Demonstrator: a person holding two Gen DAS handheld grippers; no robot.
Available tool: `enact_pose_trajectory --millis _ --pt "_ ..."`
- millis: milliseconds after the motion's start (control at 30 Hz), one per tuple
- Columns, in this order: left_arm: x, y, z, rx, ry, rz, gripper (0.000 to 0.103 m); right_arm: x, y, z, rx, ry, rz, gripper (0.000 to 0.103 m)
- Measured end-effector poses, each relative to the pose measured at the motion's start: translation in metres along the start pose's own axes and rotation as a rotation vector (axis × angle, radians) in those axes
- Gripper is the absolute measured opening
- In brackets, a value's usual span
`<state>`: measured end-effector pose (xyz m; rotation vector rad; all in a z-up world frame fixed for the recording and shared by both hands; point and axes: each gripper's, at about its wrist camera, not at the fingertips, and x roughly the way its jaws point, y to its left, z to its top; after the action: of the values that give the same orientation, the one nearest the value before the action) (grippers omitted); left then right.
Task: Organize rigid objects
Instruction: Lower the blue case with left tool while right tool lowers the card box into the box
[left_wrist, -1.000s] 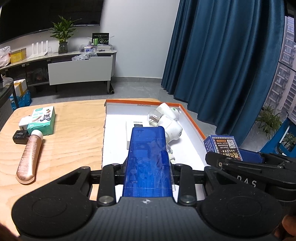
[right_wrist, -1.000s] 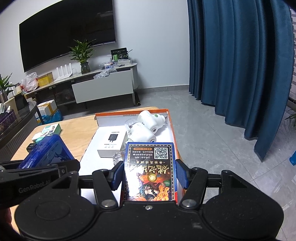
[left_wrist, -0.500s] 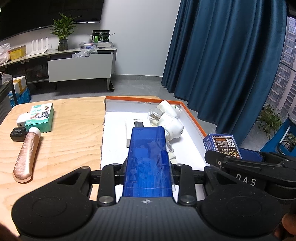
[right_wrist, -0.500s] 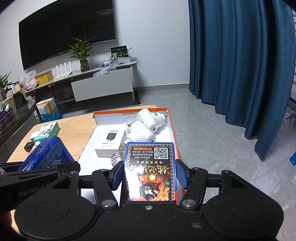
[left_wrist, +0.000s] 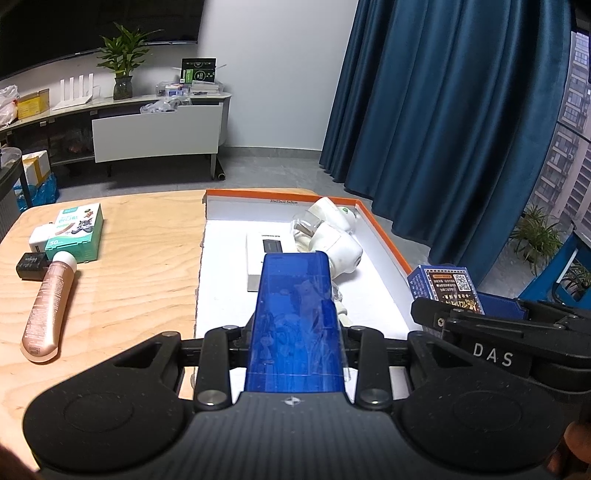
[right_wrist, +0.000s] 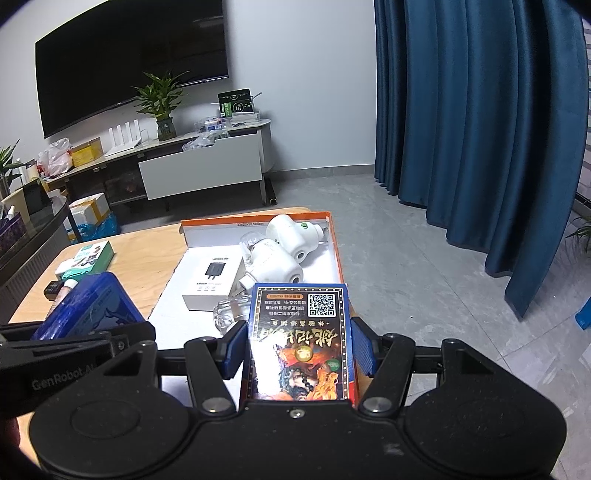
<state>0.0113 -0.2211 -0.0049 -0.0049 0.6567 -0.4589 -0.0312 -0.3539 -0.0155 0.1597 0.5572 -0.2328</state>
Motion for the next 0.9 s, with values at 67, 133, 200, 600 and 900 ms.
enact_pose_trajectory --millis 67,133,200,600,900 --pt "0.0005 -0.0001 0.0002 0.001 0.0 0.0 0.033 0.0009 -0.0005 0.0001 -0.003 0.002 0.003 0.071" --pt "0.0005 0.0001 0.0001 -0.001 0.001 0.001 0.033 0.0014 -0.0006 0.0003 -0.004 0.006 0.004 0.071" --pt "0.001 -0.0001 -0.0001 -0.002 0.002 0.0 0.033 0.0012 -0.001 0.0007 -0.005 0.008 0.005 0.071" --pt "0.0033 0.0003 0.0 -0.003 0.01 -0.002 0.033 0.0043 -0.0027 0.0002 -0.009 0.018 0.005 0.071" --pt "0.0063 0.0013 -0.0002 -0.004 0.019 -0.003 0.033 0.0074 -0.0032 -0.0001 -0.01 0.028 0.007 0.071"
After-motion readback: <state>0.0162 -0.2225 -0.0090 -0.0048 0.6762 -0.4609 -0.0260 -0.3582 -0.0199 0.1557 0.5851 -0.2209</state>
